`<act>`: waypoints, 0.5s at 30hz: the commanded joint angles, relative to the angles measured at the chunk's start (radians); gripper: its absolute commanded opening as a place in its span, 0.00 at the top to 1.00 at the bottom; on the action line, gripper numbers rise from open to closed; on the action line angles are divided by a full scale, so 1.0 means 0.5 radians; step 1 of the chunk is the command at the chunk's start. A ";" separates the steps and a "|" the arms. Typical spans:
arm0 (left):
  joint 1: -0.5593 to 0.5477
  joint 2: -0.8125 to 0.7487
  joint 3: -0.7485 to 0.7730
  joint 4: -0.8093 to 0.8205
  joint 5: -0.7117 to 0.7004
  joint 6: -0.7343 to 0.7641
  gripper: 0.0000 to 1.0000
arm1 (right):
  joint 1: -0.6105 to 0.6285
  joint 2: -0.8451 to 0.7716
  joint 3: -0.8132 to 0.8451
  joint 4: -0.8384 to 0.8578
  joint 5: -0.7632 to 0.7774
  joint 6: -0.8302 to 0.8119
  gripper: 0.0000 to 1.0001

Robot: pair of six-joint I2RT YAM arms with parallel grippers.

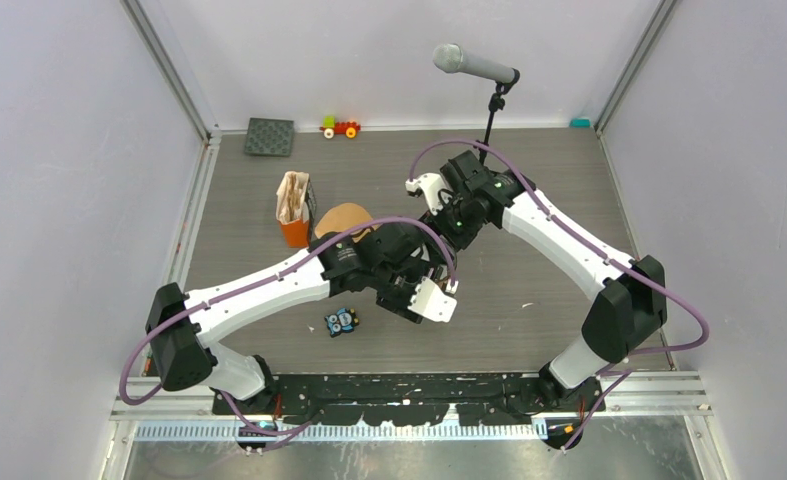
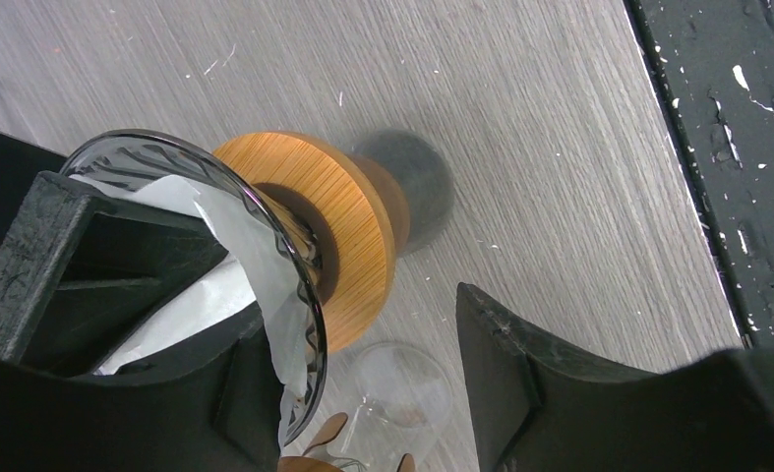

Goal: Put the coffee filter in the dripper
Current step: Adjust the coffee filter in the coffee dripper.

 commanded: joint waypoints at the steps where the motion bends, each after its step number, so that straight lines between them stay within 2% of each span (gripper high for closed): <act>1: 0.007 -0.015 0.009 -0.064 0.055 -0.003 0.40 | -0.009 -0.070 0.112 -0.062 0.042 -0.032 0.26; 15: 0.007 -0.025 0.075 -0.086 0.034 -0.025 0.32 | -0.007 -0.102 0.218 -0.172 -0.045 -0.082 0.24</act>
